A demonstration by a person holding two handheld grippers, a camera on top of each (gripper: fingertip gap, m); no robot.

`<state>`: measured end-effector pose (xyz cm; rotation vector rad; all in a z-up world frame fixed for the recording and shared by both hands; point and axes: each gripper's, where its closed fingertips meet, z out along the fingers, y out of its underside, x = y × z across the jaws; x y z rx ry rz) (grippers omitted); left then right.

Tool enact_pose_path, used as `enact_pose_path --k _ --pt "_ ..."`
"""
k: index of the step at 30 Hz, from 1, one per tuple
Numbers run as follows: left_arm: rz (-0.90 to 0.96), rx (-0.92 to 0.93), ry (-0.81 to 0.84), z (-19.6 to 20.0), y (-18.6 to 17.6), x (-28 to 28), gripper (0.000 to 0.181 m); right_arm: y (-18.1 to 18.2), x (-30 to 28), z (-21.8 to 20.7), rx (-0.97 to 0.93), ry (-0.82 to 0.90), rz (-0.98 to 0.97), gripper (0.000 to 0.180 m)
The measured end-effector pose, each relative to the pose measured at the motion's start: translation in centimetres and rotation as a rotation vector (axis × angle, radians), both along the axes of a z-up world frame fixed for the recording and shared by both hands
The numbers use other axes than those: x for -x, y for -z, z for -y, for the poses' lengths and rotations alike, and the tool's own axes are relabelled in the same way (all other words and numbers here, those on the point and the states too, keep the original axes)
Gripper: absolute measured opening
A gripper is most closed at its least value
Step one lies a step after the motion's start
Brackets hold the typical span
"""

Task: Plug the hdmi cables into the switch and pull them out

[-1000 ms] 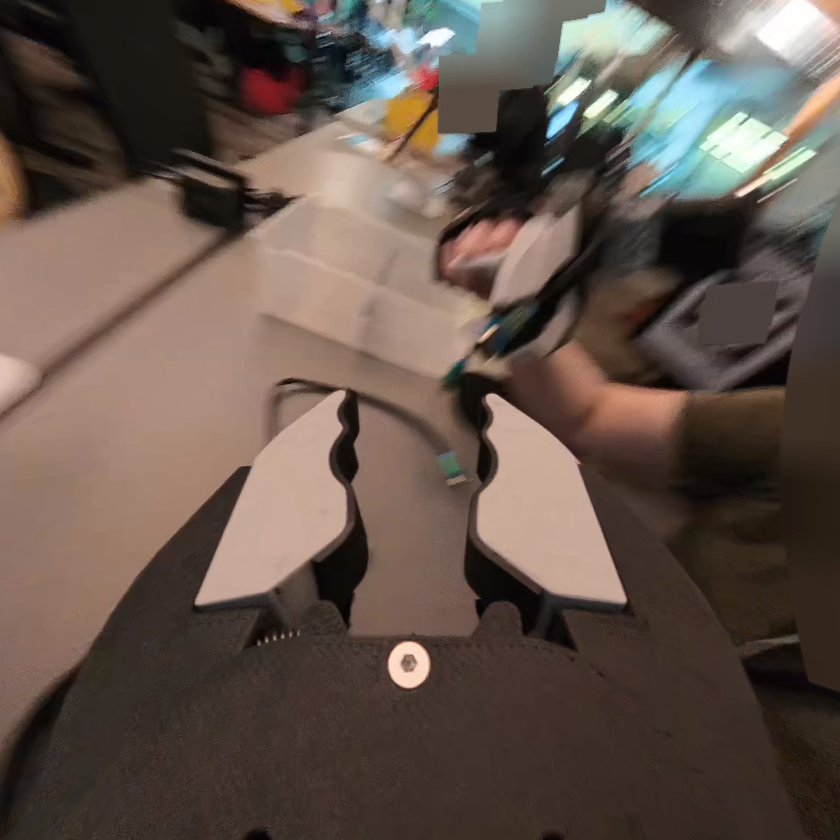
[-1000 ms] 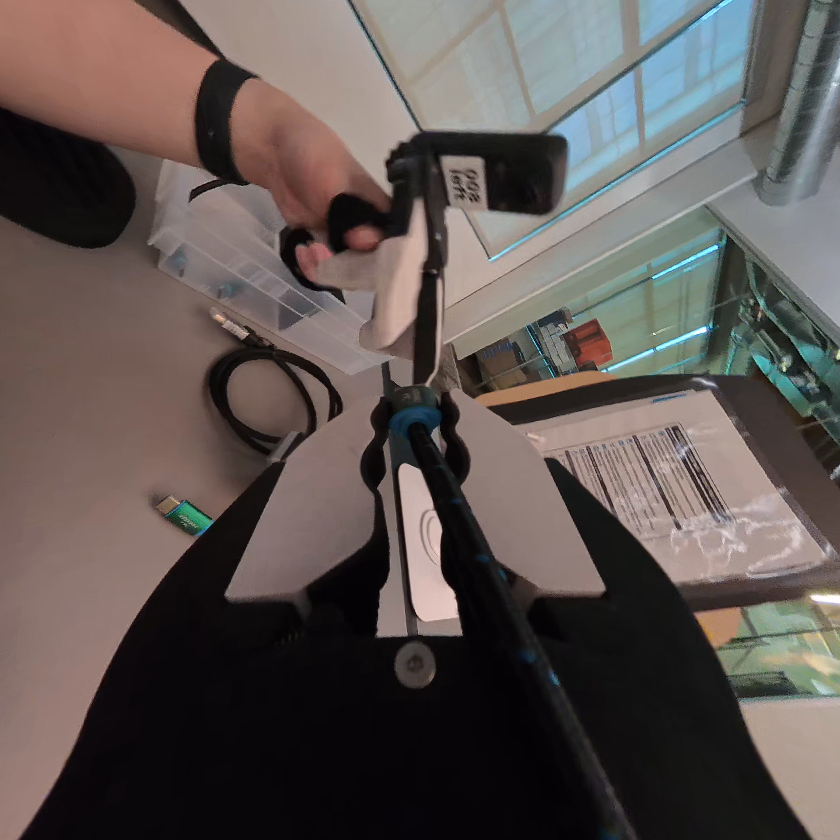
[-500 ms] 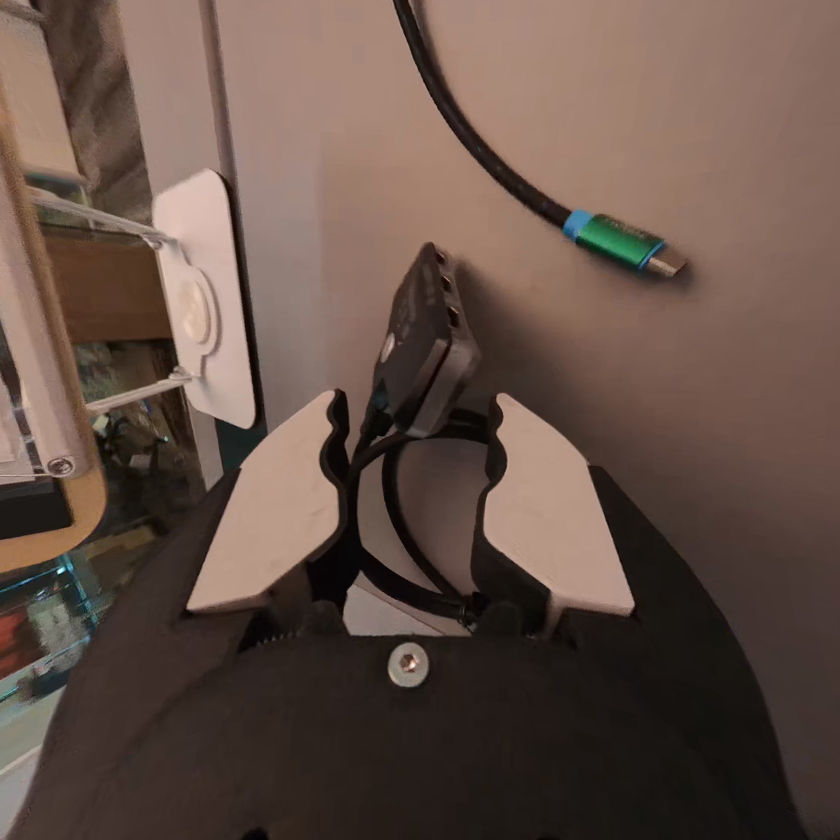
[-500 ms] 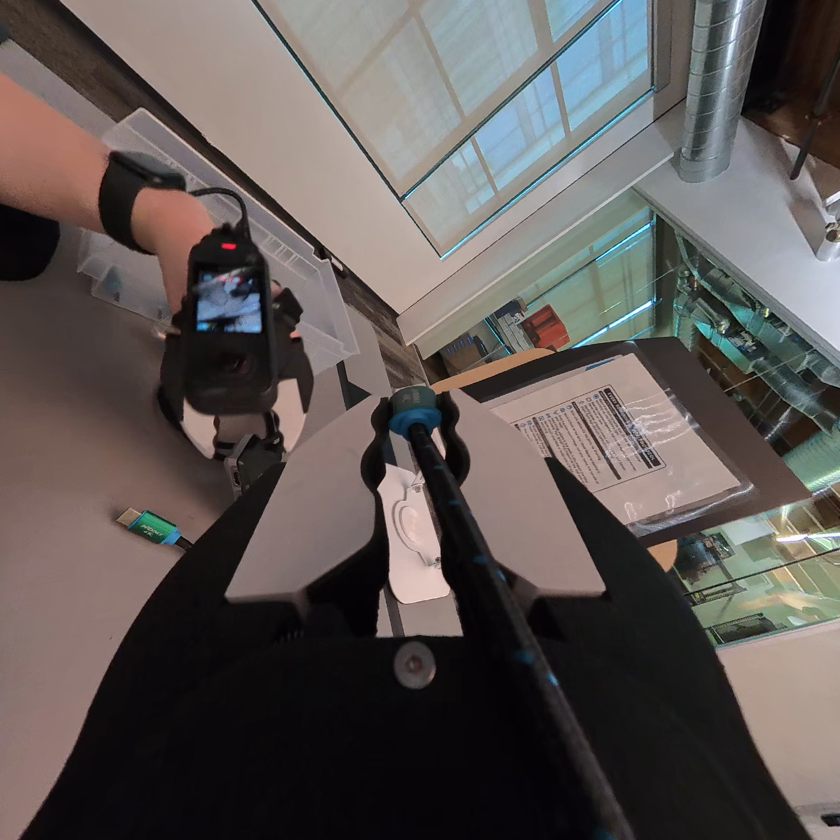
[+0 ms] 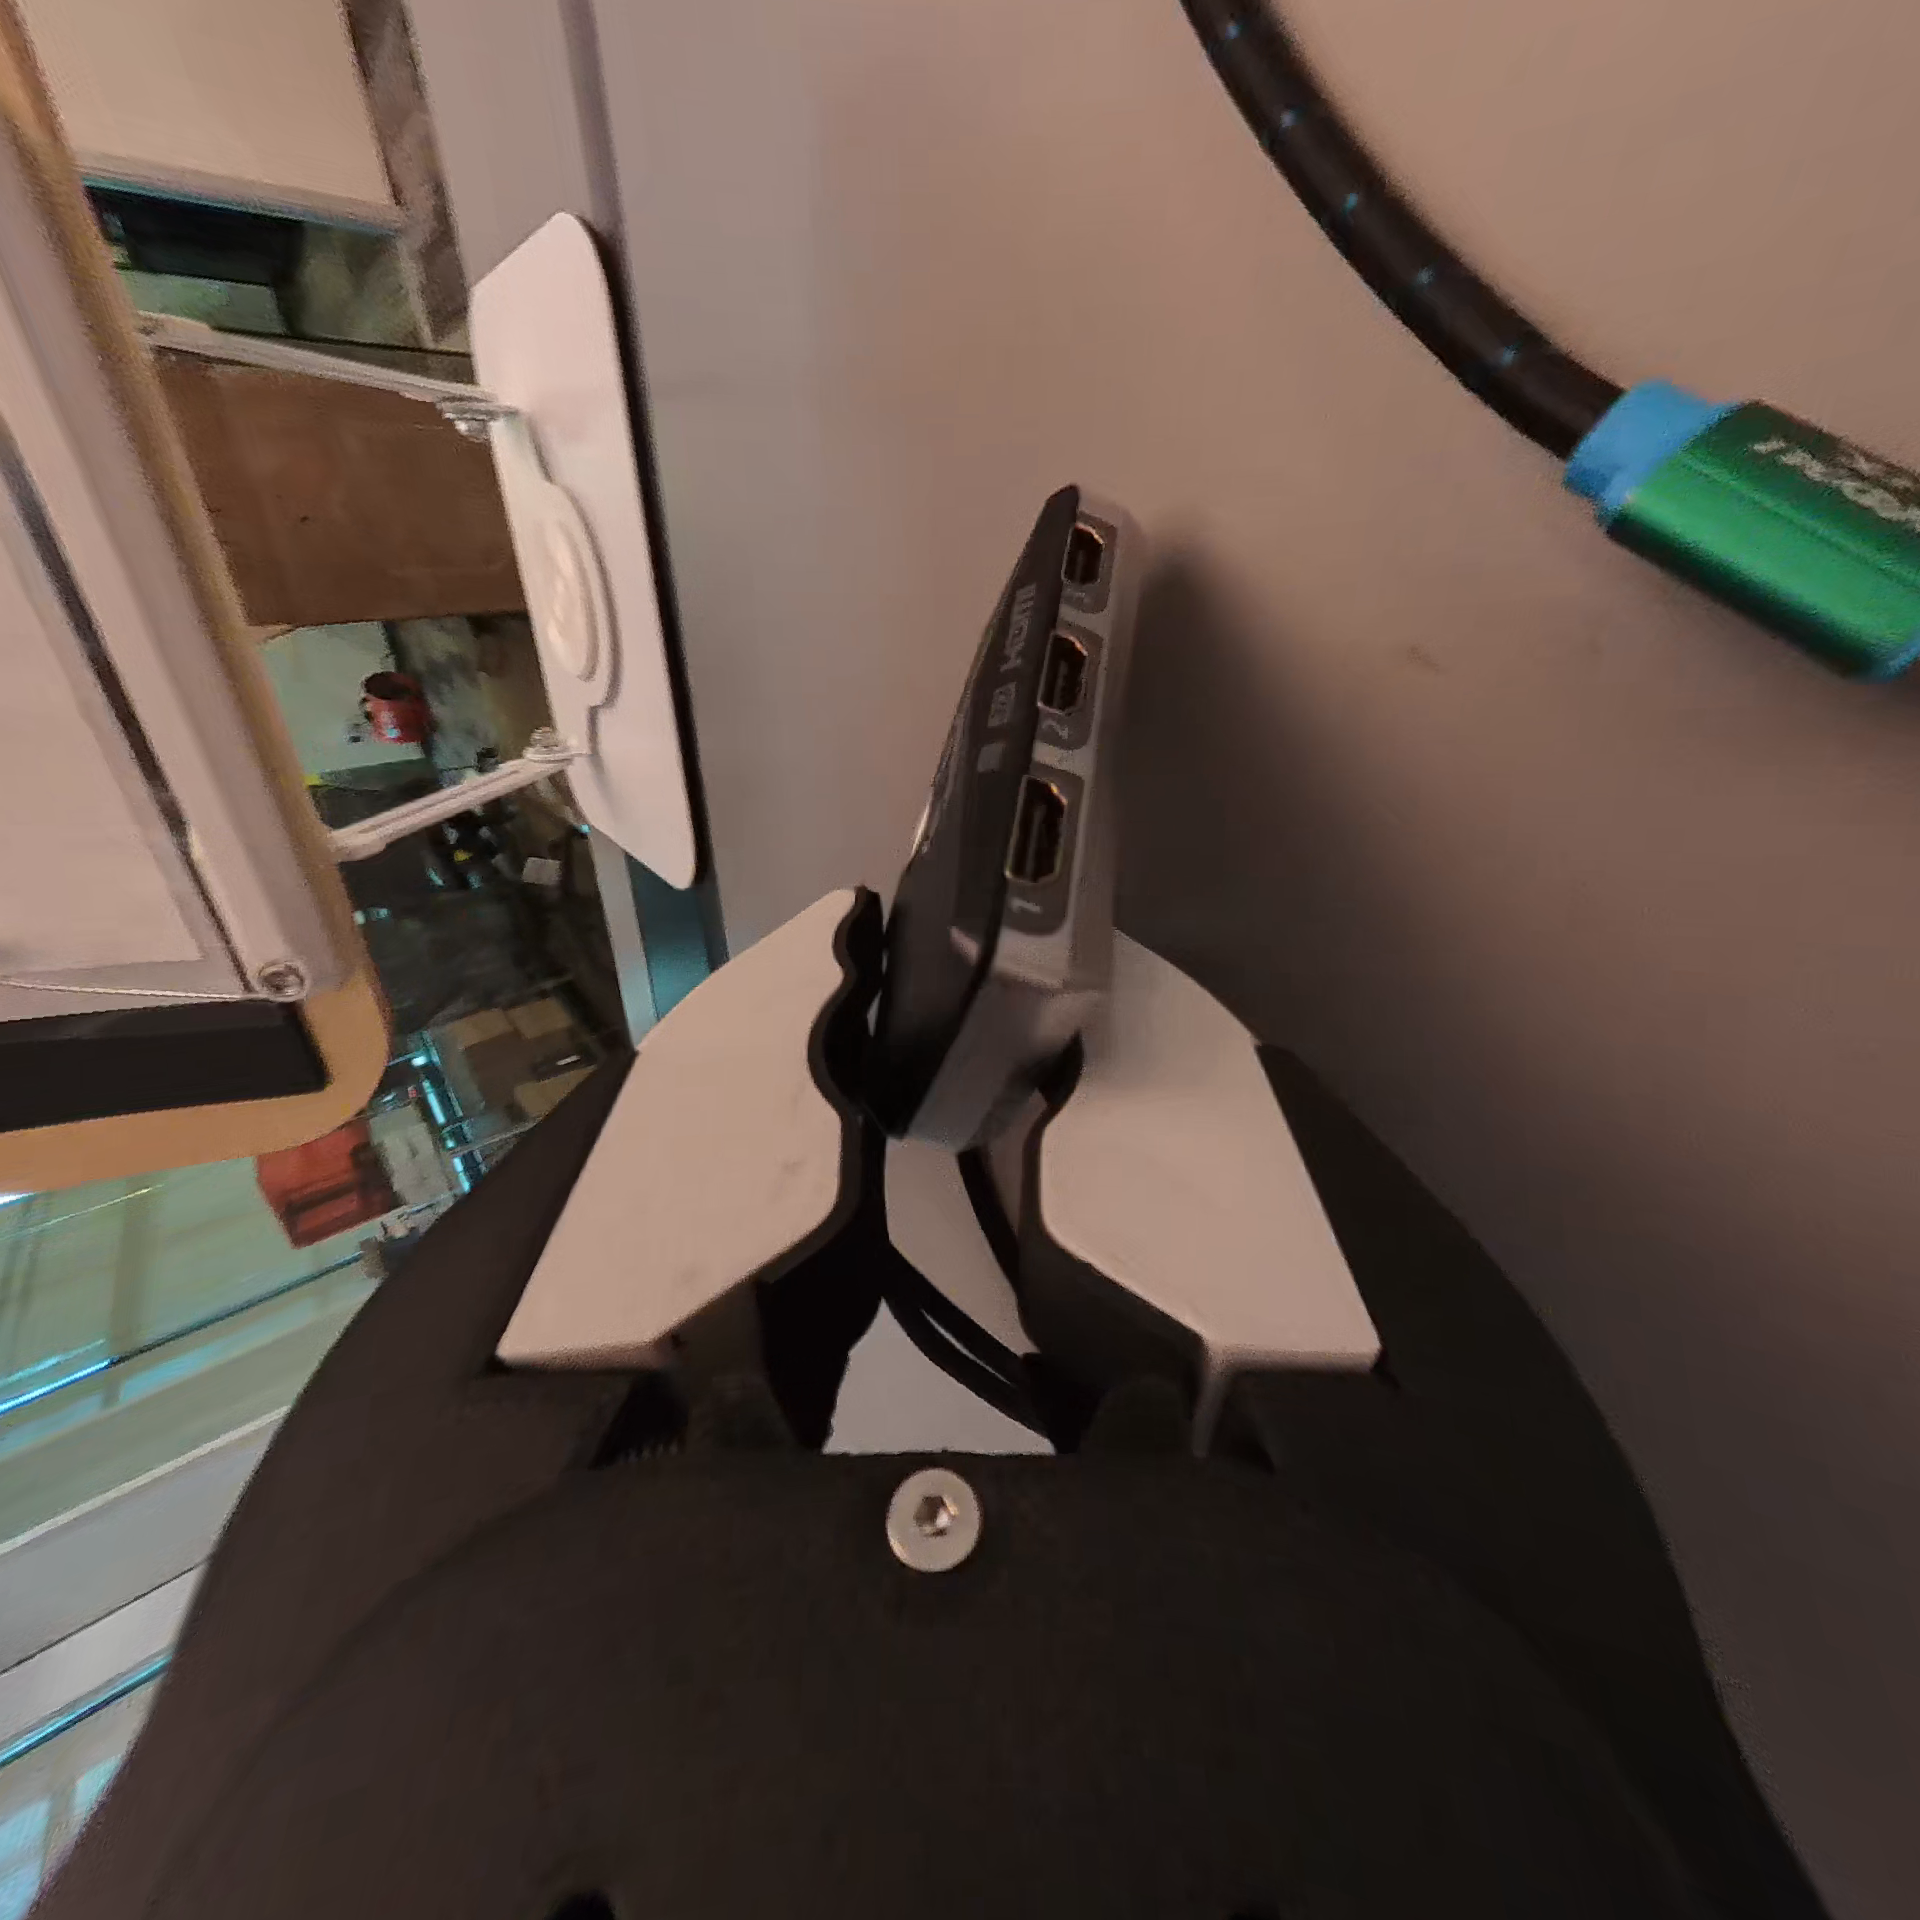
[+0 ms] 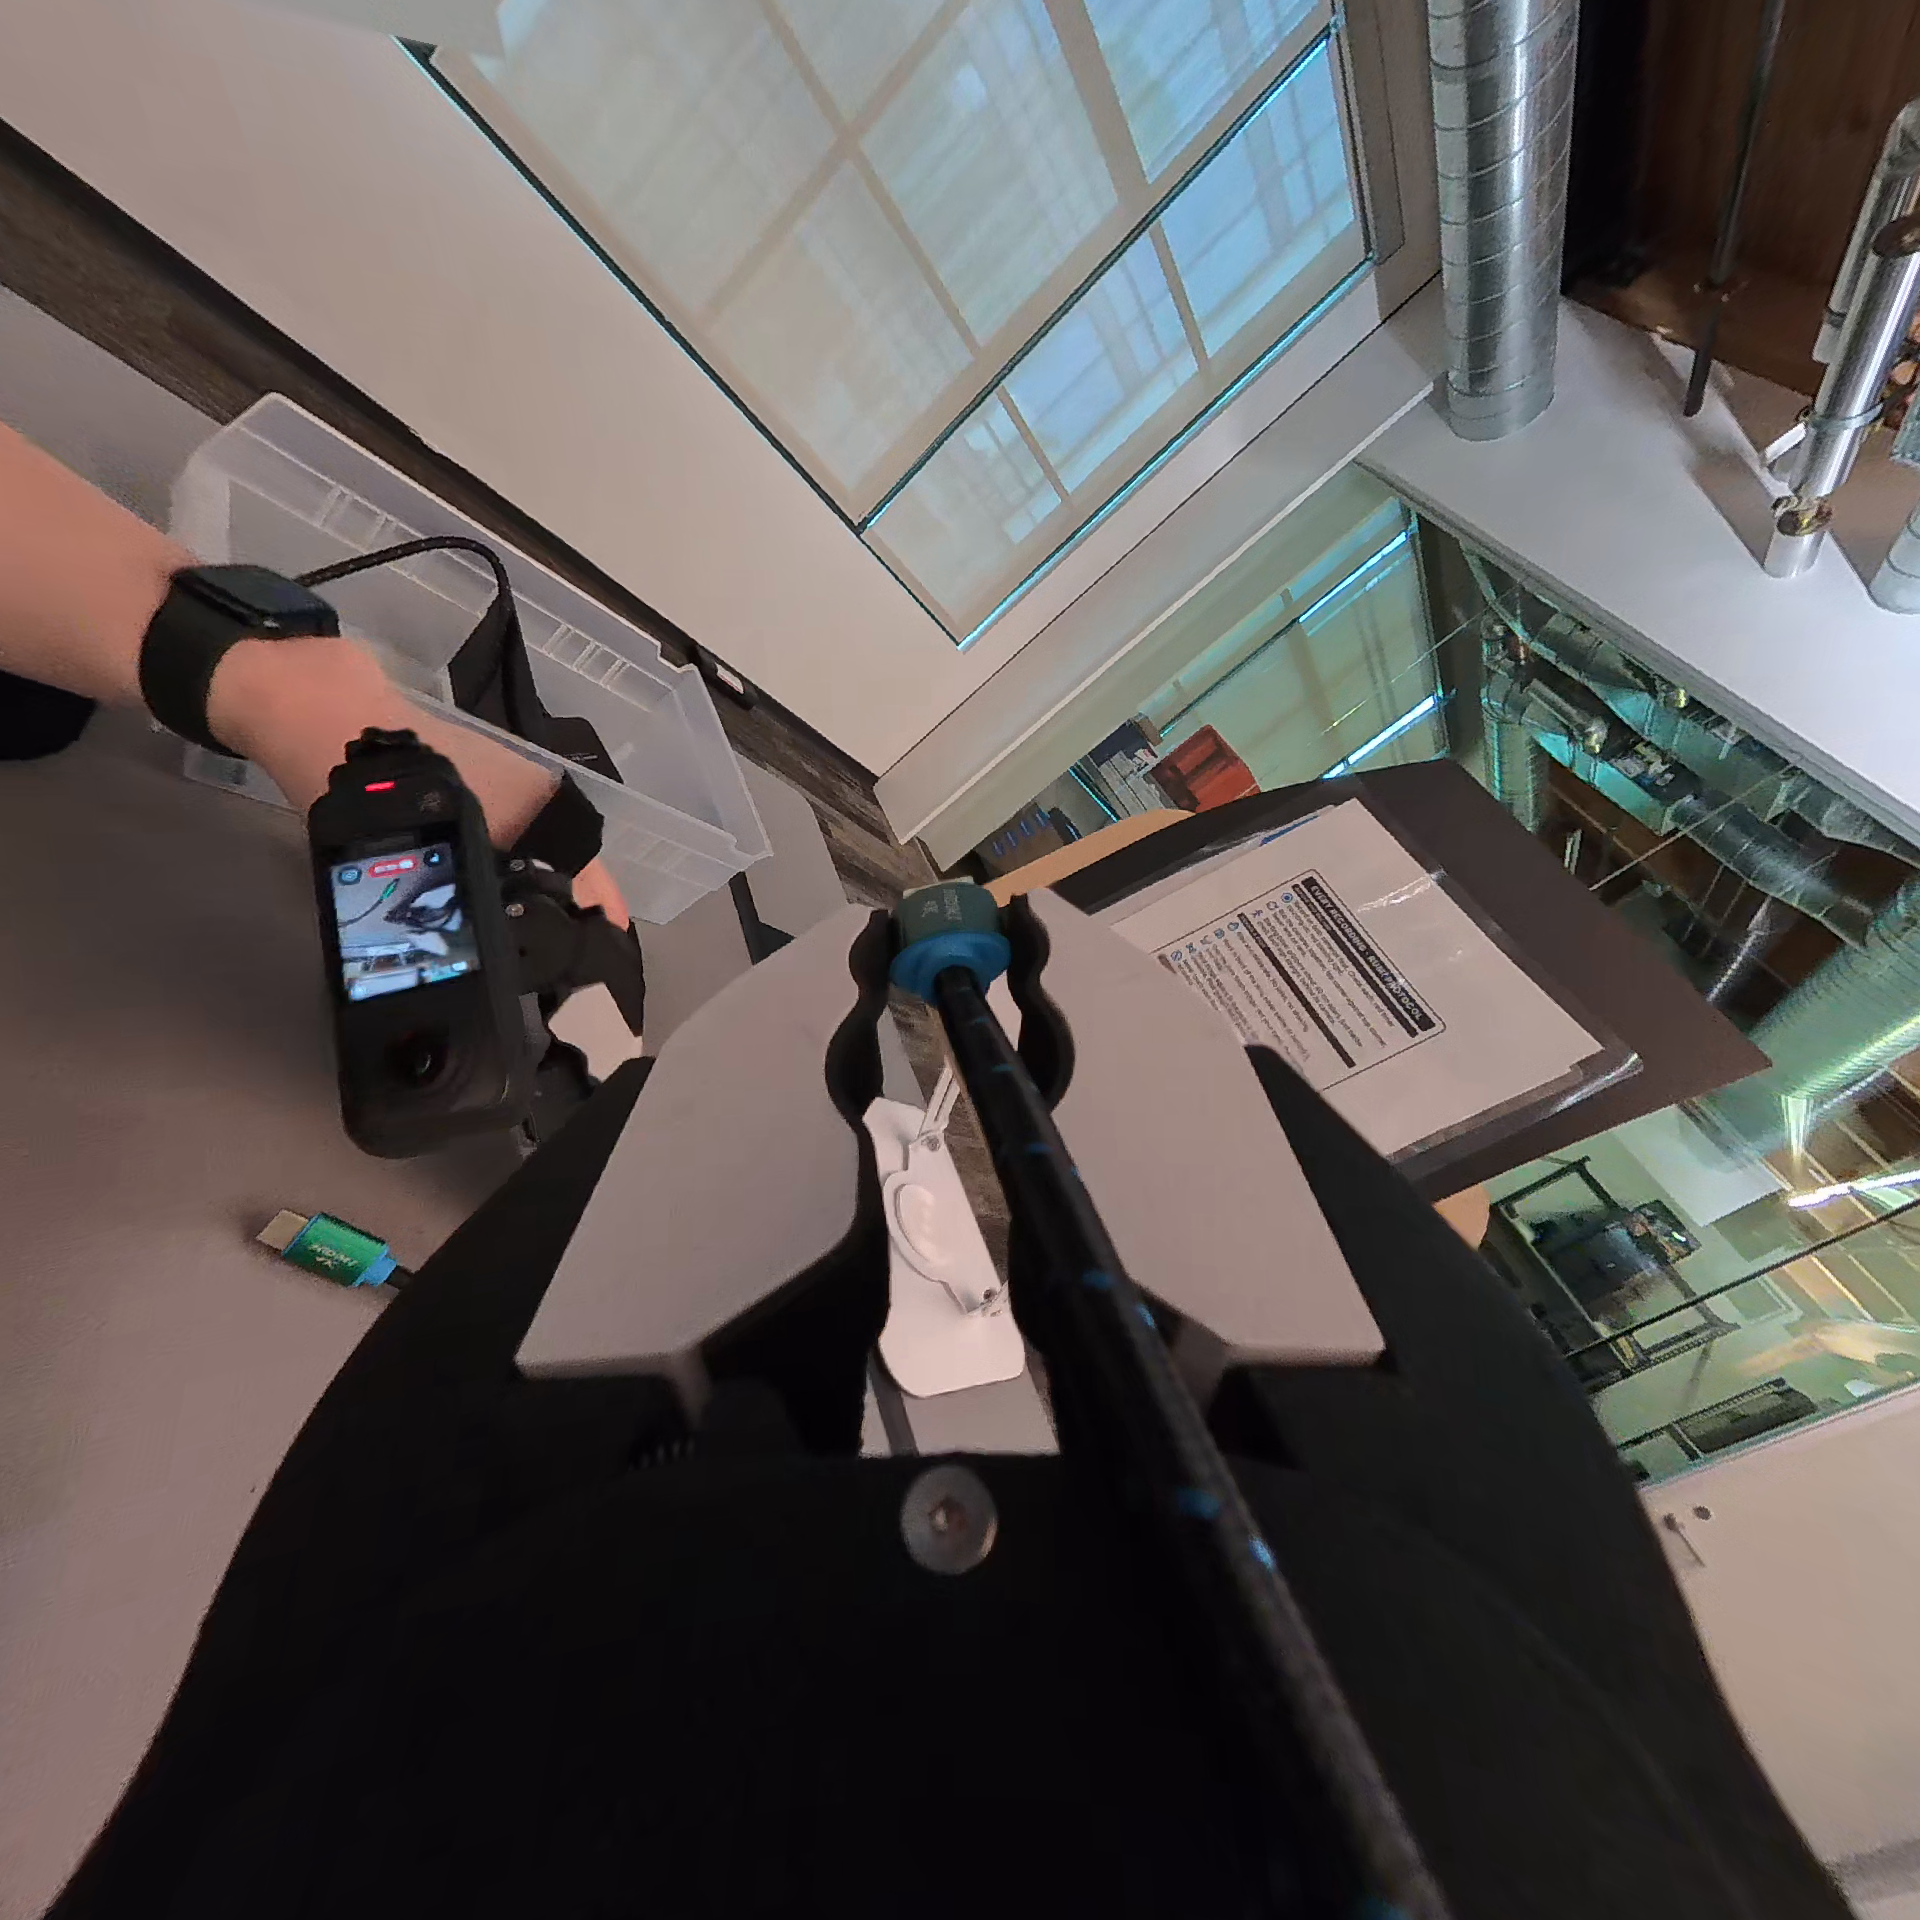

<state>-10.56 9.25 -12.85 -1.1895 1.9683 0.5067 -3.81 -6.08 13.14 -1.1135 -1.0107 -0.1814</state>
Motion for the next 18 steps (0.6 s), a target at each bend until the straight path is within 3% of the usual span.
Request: enact_pose_path --k 1,5,11,14,18 --pt "0.001 -0.007 0.005 0.0 0.0 -0.2 0.026 0.1 -0.2 -0.1 0.006 0.006 -0.001 0.023" --pt "0.086 0.050 -0.007 0.2 -0.7 -0.8 0.025 0.3 -1.1 -0.6 0.029 0.023 -0.035 0.023" --pt "0.401 0.149 -0.036 0.8 -7.4 -1.4 0.024 -0.1 -4.4 -2.4 0.117 0.120 -0.230 0.023" --pt "0.528 0.113 -0.019 1.1 -11.0 -1.0 0.023 -0.2 -5.5 -3.7 0.185 0.178 -0.371 0.023" --pt "0.669 -0.033 0.007 1.3 -15.2 -0.3 0.023 -0.4 -3.3 -4.6 0.254 0.122 -0.509 0.023"
